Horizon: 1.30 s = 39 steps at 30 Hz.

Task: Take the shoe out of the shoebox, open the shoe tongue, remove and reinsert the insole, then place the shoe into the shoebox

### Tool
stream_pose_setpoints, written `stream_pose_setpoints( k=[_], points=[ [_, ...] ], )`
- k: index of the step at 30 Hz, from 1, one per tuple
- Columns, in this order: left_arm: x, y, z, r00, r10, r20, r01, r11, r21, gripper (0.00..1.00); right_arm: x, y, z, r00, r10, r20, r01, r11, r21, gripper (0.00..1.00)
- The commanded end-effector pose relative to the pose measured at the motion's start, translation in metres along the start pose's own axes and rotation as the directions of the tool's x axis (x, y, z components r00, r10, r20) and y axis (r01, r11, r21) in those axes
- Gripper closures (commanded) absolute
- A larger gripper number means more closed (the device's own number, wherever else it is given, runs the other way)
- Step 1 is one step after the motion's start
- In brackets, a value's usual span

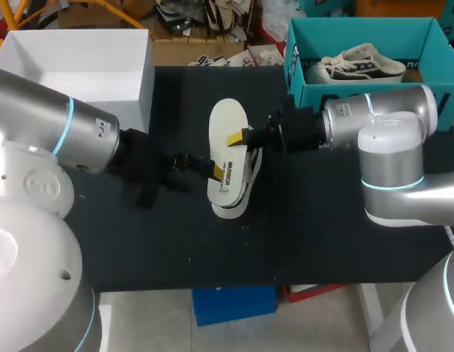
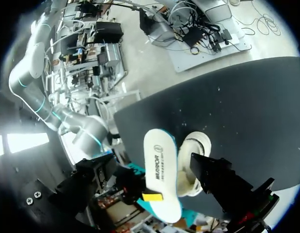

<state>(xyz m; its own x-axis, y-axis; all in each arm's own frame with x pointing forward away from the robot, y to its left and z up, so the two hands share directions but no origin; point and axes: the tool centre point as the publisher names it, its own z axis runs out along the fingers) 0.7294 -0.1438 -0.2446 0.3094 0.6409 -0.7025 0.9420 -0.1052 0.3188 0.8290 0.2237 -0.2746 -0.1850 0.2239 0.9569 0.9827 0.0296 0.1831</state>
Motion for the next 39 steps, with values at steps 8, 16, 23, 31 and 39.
stream_pose_setpoints(
  k=[8,16,23,31,39],
  points=[
    [-0.012,0.008,0.031,0.795,-0.022,-0.607,0.086,0.993,0.076,0.0,0.0,0.0,0.001,1.0,0.0,0.001,0.0,1.0,0.0,1.0],
    [-0.019,0.022,0.032,0.715,-0.057,-0.697,0.102,0.995,0.023,0.0,0.0,0.0,0.001,1.0,0.0,0.001,0.0,1.0,0.0,1.0],
    [-0.018,0.029,0.032,0.686,-0.062,-0.725,0.102,0.995,0.011,0.0,0.0,0.0,0.001,1.0,0.0,0.001,0.0,1.0,0.0,1.0],
    [-0.021,0.035,0.029,0.683,-0.057,-0.729,0.092,0.996,0.008,0.0,0.0,0.0,0.001,1.0,0.0,0.001,0.0,1.0,0.0,1.0],
    [-0.022,0.033,0.028,0.694,-0.063,-0.717,0.094,0.996,0.004,0.0,0.0,0.0,0.001,1.0,0.0,0.001,0.0,1.0,0.0,1.0]
  ],
)
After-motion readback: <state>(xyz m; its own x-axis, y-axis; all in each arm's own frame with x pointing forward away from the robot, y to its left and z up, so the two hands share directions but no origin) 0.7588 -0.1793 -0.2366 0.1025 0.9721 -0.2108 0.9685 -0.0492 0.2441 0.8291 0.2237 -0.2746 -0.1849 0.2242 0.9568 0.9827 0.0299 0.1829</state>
